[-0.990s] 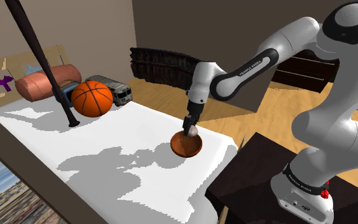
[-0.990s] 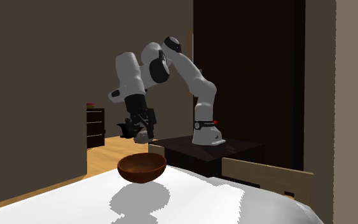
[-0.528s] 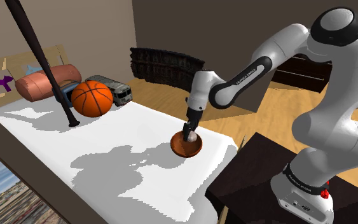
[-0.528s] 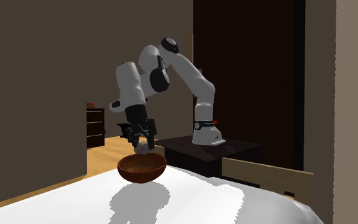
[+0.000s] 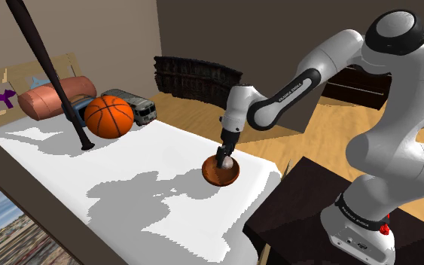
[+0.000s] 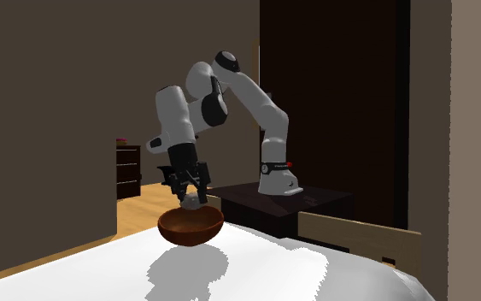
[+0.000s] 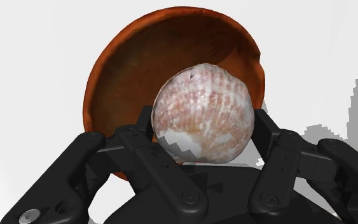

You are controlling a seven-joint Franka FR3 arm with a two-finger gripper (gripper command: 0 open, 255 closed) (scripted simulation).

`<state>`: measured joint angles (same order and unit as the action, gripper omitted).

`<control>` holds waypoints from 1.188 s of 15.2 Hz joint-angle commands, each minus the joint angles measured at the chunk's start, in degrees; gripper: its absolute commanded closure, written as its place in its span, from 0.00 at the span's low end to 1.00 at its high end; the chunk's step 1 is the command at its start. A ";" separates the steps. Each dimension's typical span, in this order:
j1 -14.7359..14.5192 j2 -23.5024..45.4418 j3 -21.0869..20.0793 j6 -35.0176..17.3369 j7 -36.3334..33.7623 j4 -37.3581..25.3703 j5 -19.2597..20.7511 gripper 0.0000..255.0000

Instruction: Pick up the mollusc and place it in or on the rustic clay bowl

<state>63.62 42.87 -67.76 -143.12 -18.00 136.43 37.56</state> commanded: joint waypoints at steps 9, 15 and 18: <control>6.82 -1.70 -7.53 4.89 2.49 -0.02 -3.82 0.00; 8.59 -1.96 -9.50 6.26 3.00 -0.18 -4.64 0.00; 8.59 -1.96 -9.50 6.26 3.00 -0.18 -4.64 0.00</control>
